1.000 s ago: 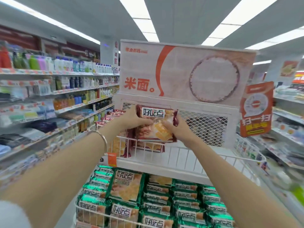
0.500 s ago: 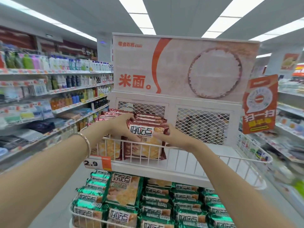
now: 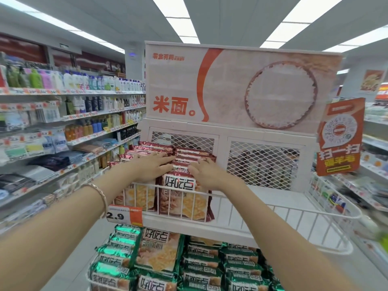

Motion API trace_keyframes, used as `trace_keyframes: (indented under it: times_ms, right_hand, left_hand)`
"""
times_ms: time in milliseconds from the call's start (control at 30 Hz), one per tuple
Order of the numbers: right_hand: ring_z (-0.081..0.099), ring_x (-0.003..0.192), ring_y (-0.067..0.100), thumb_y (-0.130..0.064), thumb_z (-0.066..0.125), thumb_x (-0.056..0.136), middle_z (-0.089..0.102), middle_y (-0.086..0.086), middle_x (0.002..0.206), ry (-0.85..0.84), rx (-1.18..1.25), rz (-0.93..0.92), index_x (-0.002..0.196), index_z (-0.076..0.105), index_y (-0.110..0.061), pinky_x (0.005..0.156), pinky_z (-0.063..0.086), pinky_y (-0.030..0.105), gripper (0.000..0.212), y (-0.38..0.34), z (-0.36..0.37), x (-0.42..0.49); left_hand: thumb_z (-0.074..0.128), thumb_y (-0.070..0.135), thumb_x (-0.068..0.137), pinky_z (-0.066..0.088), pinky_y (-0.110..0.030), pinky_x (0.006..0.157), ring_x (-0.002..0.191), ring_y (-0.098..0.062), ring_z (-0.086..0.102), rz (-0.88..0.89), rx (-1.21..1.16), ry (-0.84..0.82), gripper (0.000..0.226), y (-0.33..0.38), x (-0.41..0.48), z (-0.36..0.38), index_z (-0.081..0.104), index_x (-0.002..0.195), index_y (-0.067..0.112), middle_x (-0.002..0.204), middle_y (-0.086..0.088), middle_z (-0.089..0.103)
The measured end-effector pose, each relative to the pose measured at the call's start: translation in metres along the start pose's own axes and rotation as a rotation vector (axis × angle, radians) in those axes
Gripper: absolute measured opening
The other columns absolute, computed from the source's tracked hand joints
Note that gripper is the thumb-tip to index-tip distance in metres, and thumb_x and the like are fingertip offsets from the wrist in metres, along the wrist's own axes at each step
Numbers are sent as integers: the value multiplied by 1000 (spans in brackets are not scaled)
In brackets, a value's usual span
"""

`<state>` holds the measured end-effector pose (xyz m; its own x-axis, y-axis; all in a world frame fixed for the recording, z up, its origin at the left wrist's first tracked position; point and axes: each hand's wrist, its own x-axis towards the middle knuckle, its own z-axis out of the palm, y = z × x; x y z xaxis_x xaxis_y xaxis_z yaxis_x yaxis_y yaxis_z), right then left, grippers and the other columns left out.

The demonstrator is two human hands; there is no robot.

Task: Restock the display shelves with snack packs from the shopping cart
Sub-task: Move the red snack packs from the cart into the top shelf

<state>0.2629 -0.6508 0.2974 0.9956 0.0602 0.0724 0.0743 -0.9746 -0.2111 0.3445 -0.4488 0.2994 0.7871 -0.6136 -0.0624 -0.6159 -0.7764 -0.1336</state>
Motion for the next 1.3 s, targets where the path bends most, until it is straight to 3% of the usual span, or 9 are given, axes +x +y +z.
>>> trace_keyframes:
  times_ms: [167,267,400,600,833,933,1000,1167,1300]
  right_hand:
    - [27,146,36,-14,27,108,32,16,158,-7,-249,-30,146,37,-1,120,16,52,41,-10,3,-5]
    - [26,146,34,-32,18,109,37,14,154,83,-284,4,146,39,-14,118,16,58,46,-9,4,-7]
    - [0,155,25,-47,13,107,10,8,167,380,-291,-106,160,15,-28,123,-8,51,57,-30,28,-15]
    - [41,140,31,-27,42,97,51,12,144,608,-114,-563,133,56,-11,121,16,48,42,-110,126,-37]
    - [56,120,36,-21,54,82,59,16,133,172,20,-608,122,61,-10,106,37,49,42,-211,281,-68]
    - [50,124,37,-21,52,95,53,16,136,-86,35,-572,132,55,-8,105,35,48,39,-245,334,-90]
    - [50,123,35,-26,49,99,50,13,133,-217,53,-532,136,50,-10,103,37,46,40,-262,366,-103]
    - [50,125,35,-30,43,103,48,15,139,-498,-17,-490,139,47,-10,103,40,46,41,-298,433,-121]
    - [53,123,34,-26,49,101,52,14,138,-641,20,-362,142,46,-10,102,45,45,44,-319,473,-124]
  left_hand:
    - [-4,65,93,11,-65,118,154,-21,9,-48,-33,112,68,-3,5,12,8,157,43,167,5,4]
    - [-19,80,78,14,-50,122,151,-14,20,-73,-68,397,95,4,-12,25,14,158,39,165,4,20]
    - [8,65,97,17,-45,121,149,-19,27,-175,-106,720,73,-7,-50,53,24,157,28,162,-1,29]
    - [33,45,102,27,-48,116,145,-28,33,-460,-199,735,58,-60,-151,143,36,151,15,158,-9,35]
    - [43,36,103,39,-48,103,130,-36,46,-833,-377,259,46,-83,-279,280,41,144,14,147,-11,39]
    - [49,10,96,43,-46,103,132,-33,46,-908,-511,79,44,-84,-325,334,48,140,17,149,-10,38]
    - [47,-4,89,47,-45,99,126,-34,51,-959,-618,5,52,-87,-352,365,52,136,17,147,-10,40]
    - [54,-2,90,54,-41,75,100,-34,65,-1051,-735,-93,44,-112,-398,423,59,131,12,137,-12,49]
    - [50,-5,89,51,-36,73,100,-36,66,-1088,-823,-143,43,-141,-421,461,62,127,11,128,-12,60]
